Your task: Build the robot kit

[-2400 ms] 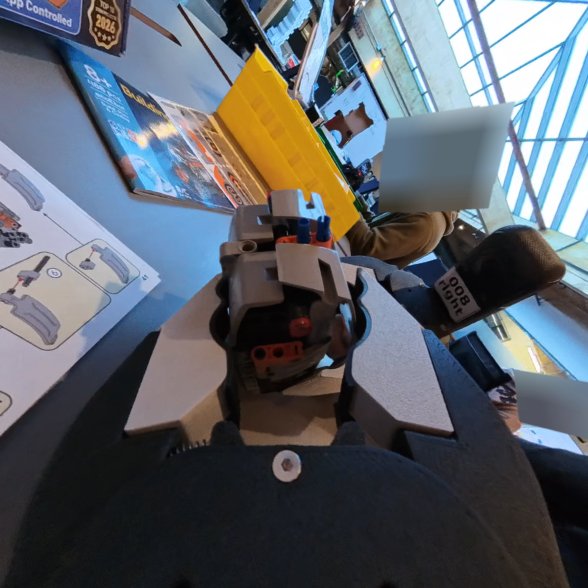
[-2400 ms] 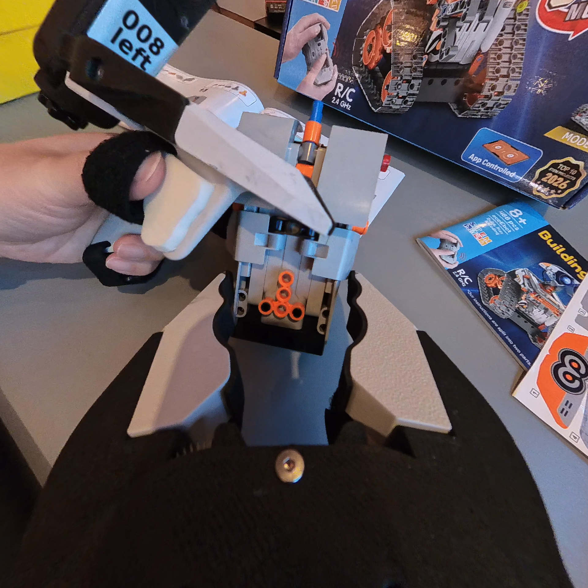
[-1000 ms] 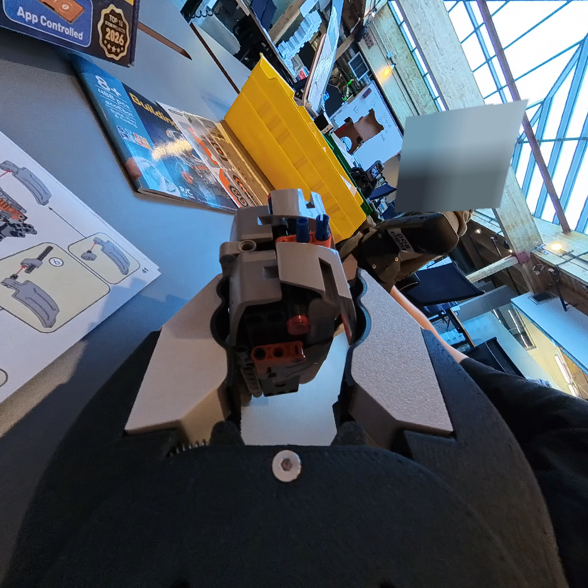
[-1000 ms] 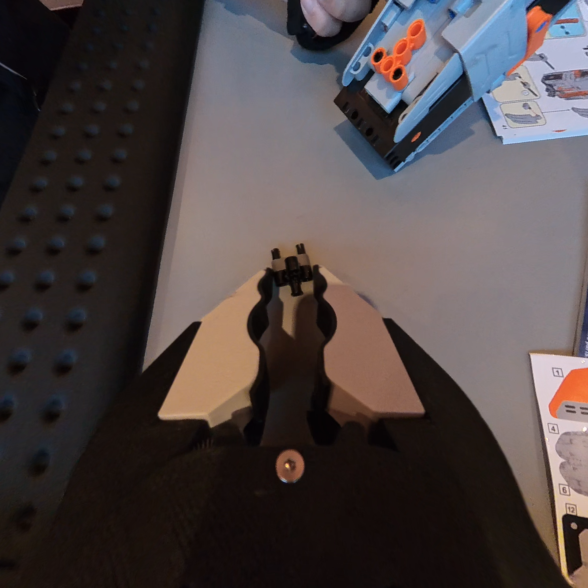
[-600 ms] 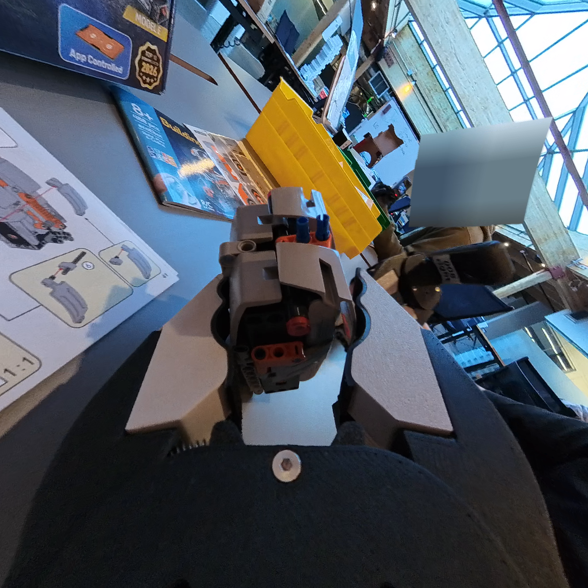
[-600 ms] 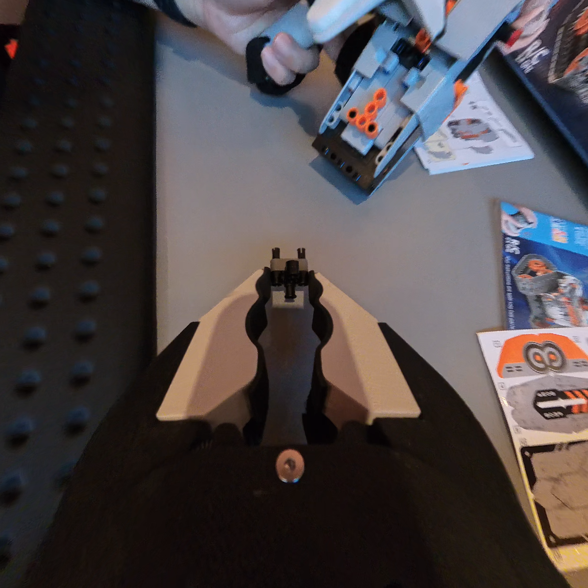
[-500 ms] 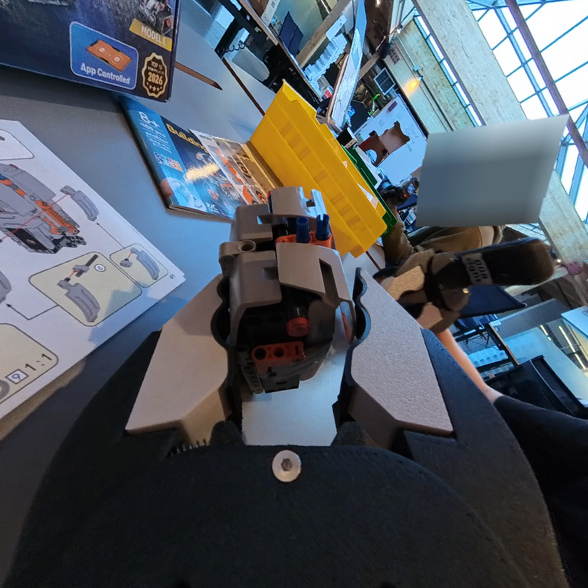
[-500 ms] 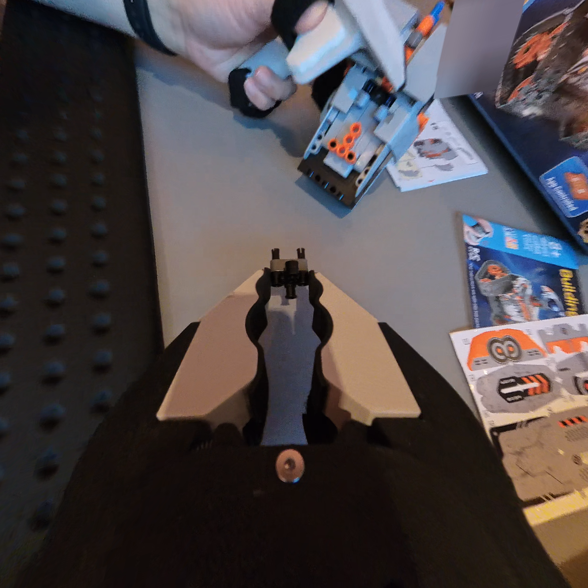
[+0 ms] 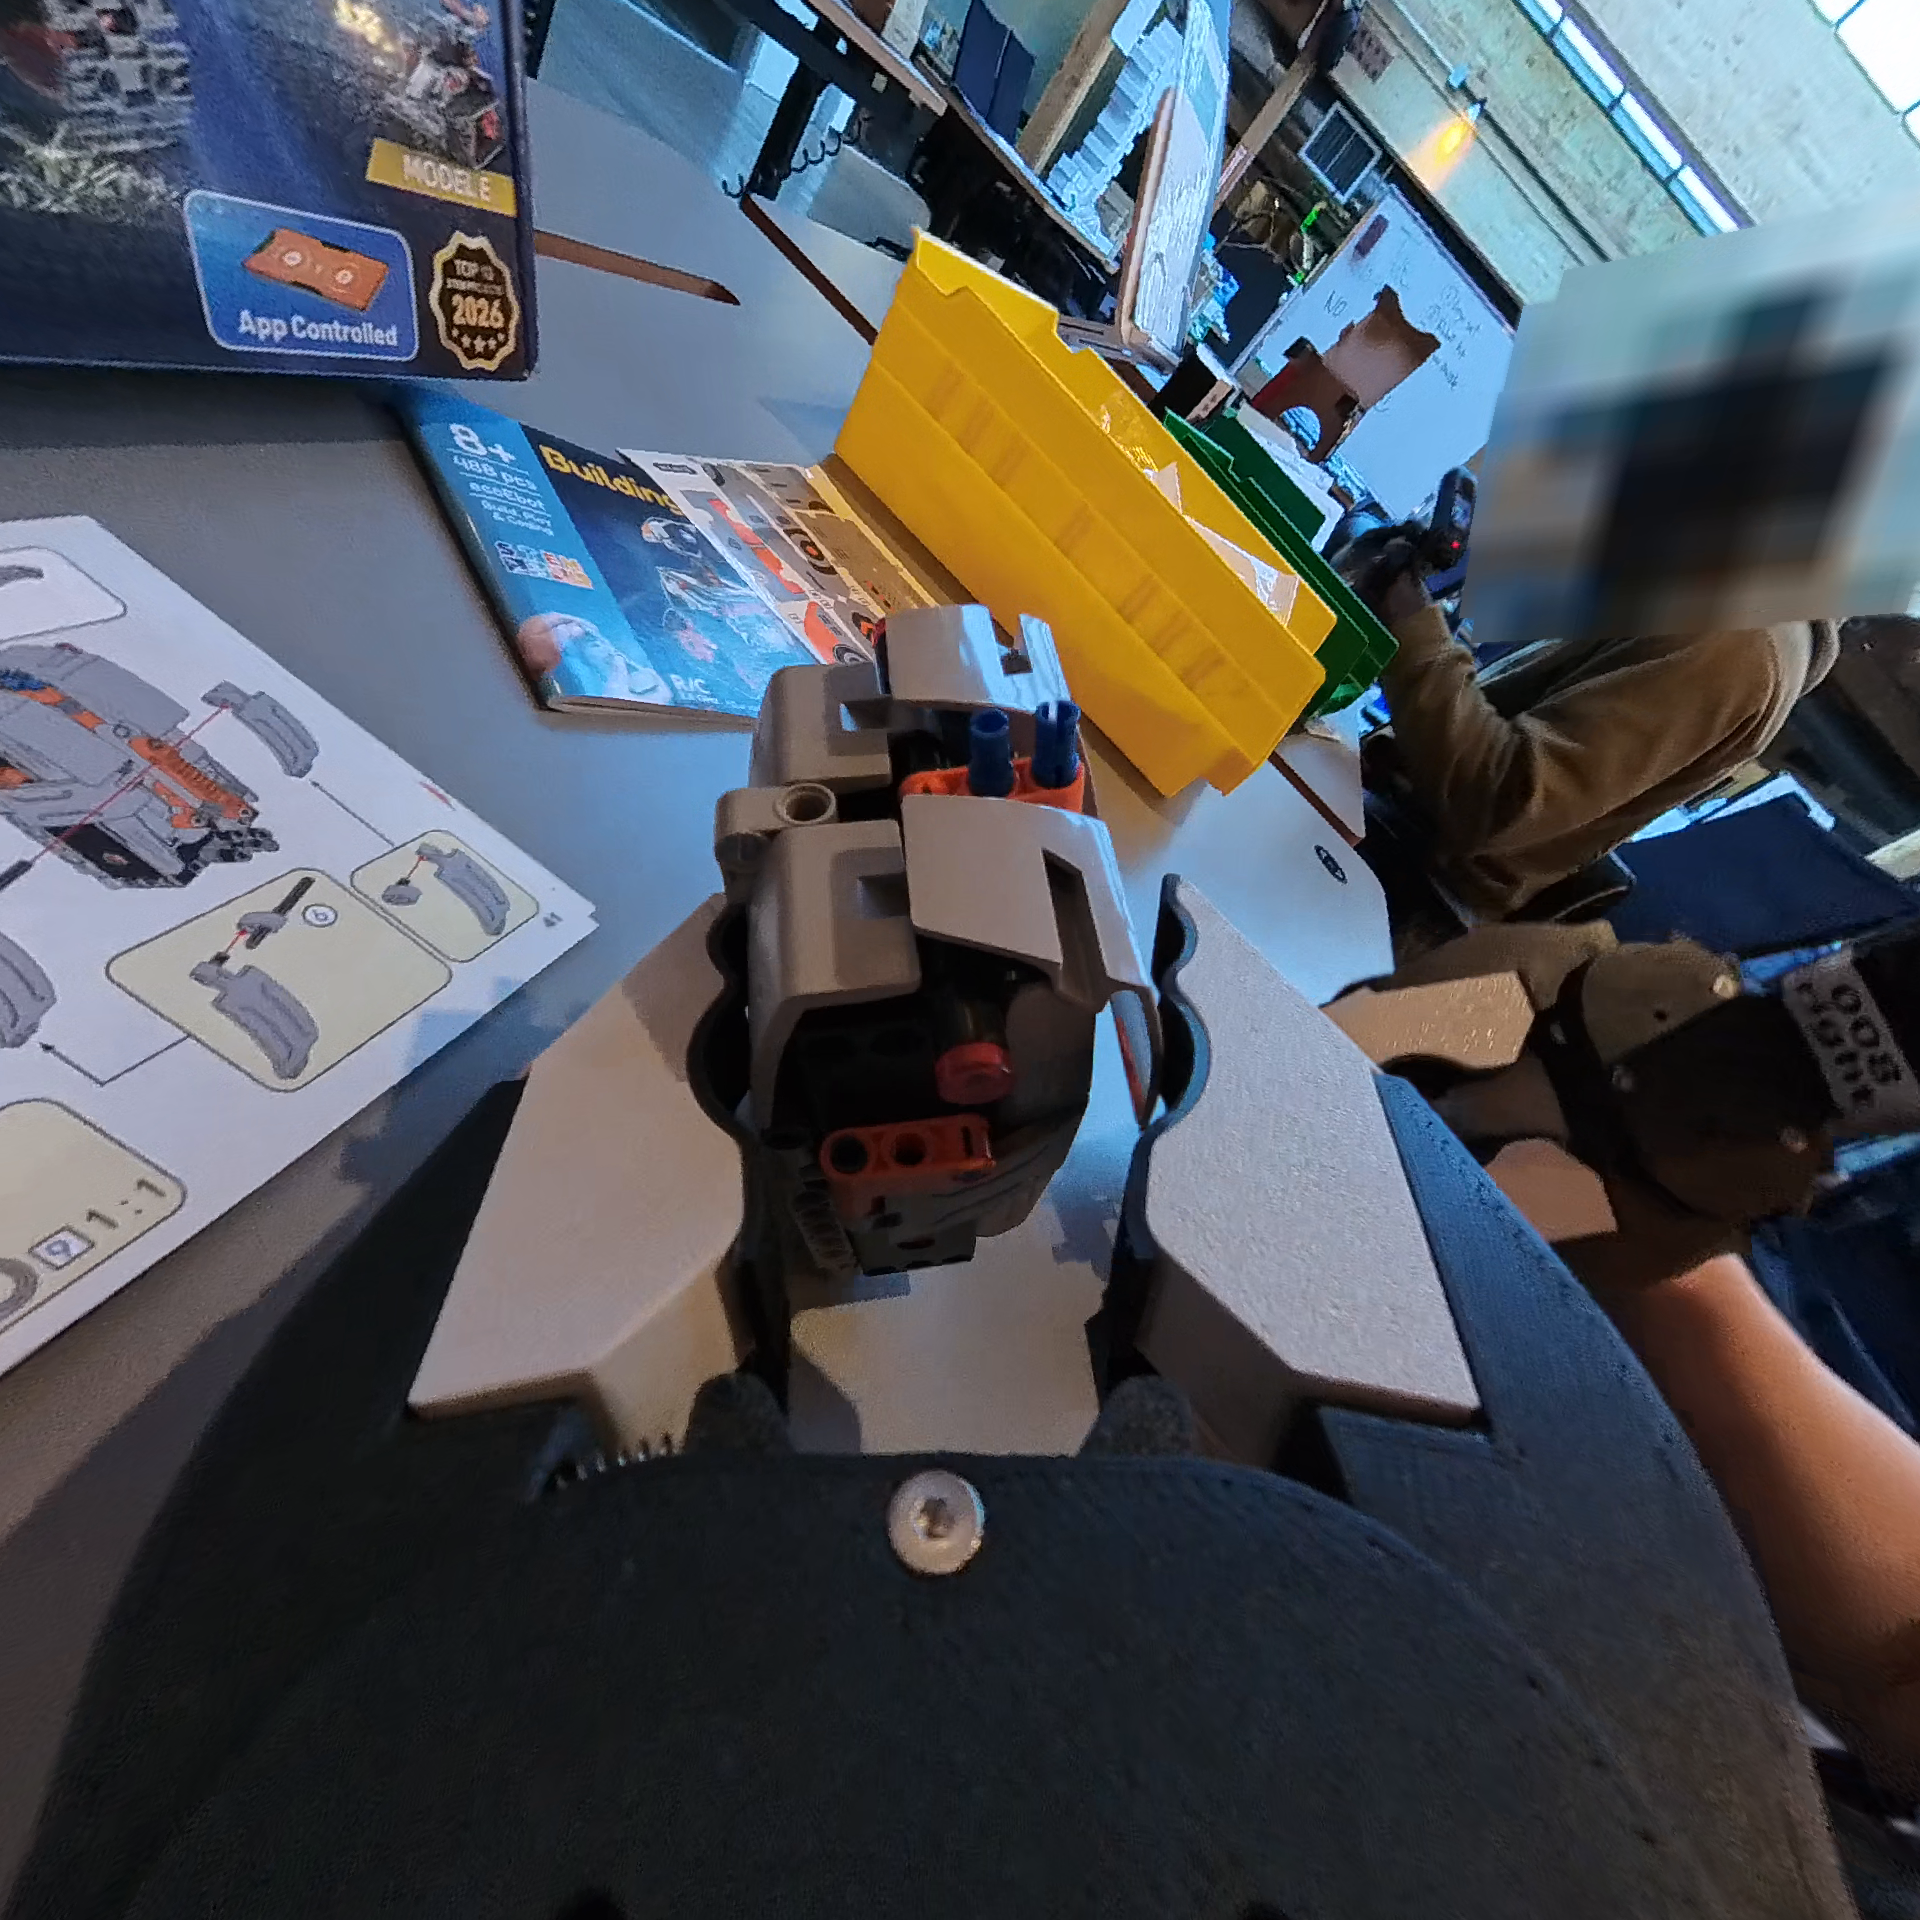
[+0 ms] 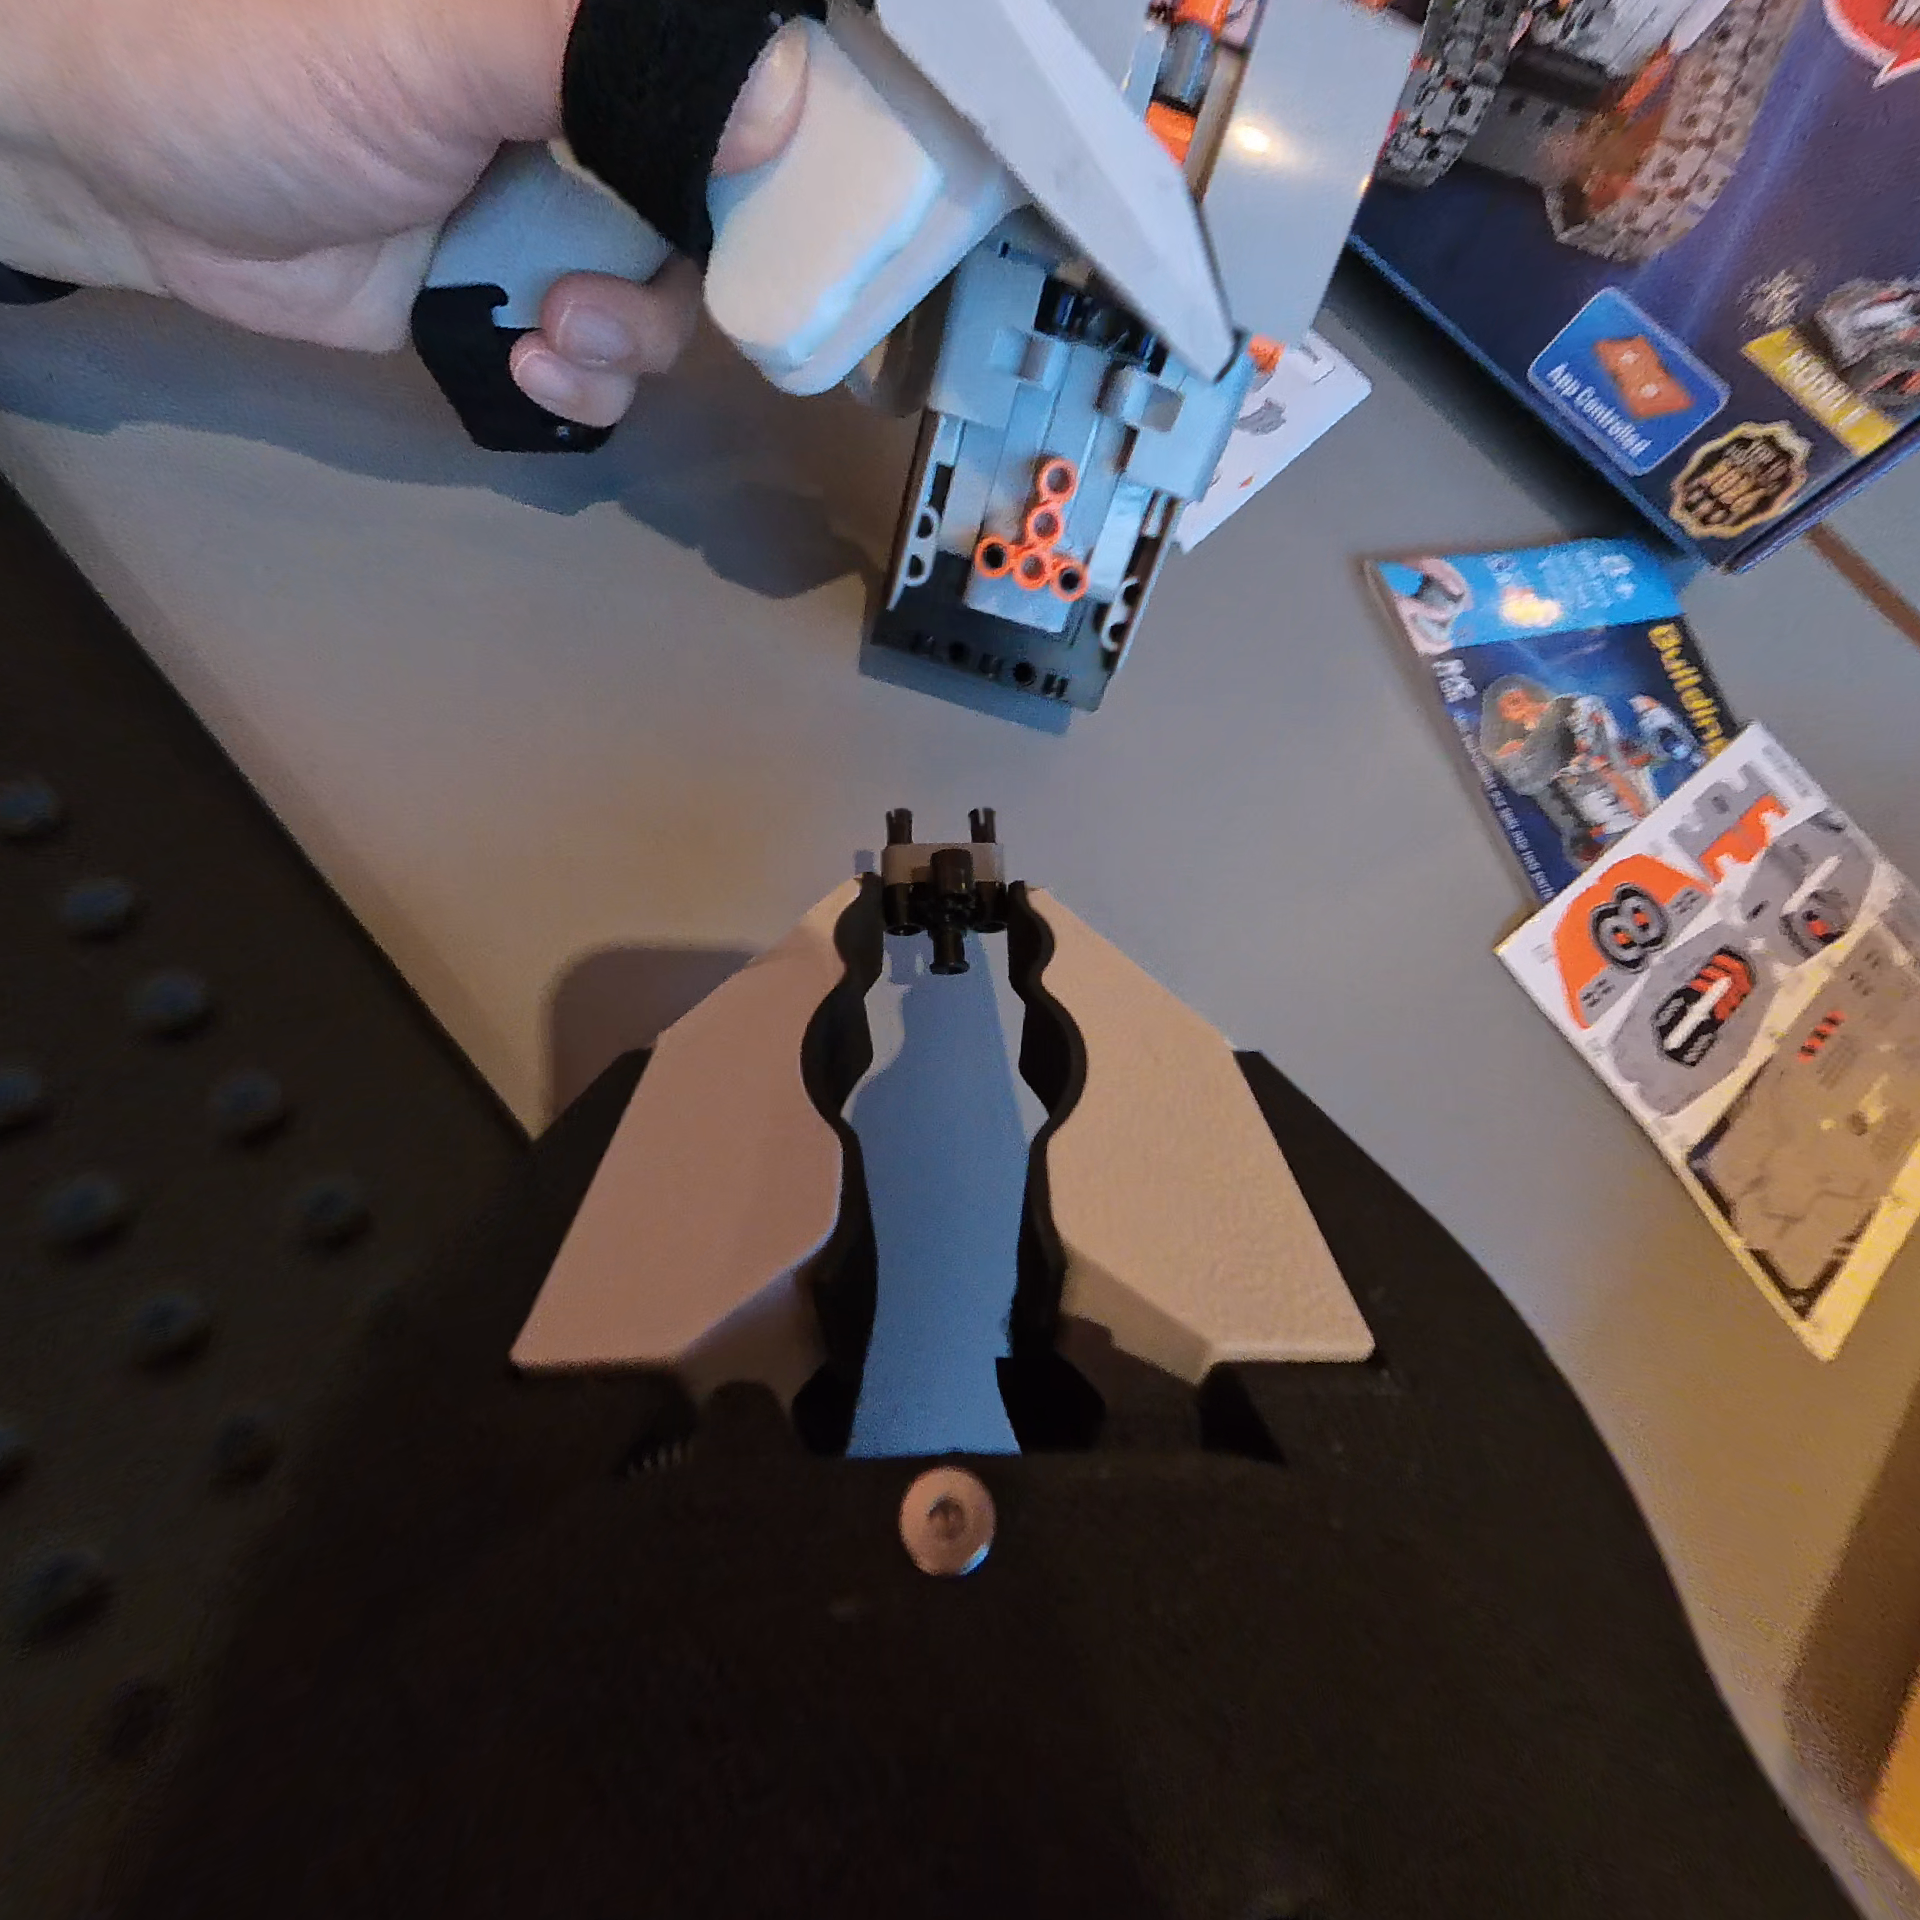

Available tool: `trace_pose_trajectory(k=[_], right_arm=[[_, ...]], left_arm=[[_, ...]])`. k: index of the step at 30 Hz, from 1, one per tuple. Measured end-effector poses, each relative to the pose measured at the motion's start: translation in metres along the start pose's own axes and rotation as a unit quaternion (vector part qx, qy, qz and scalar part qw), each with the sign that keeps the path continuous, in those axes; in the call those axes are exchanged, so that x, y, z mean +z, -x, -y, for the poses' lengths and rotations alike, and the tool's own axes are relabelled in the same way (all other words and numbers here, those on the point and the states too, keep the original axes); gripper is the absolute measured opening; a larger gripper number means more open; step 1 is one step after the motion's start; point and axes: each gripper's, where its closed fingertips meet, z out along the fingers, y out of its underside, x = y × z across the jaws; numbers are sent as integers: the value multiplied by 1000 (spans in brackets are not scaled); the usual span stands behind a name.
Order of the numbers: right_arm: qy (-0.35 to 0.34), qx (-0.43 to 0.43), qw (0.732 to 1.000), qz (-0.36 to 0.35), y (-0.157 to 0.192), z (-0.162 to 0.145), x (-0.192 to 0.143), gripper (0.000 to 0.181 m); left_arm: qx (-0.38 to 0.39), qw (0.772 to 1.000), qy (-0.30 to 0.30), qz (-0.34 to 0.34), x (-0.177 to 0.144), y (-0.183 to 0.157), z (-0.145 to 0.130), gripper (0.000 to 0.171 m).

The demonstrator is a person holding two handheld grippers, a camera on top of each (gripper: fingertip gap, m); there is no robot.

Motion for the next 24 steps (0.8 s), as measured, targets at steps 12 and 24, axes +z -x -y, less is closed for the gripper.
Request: trace_pose_trajectory(k=[12, 24], right_arm=[[-4, 89, 995, -49, 1, 0, 2, 21], [15, 104, 990, -98, -5, 10, 21, 22]], left_arm=[[-28, 999, 2, -23, 1, 5, 4, 74], [-57, 996, 8, -61, 1, 8, 6, 75]])
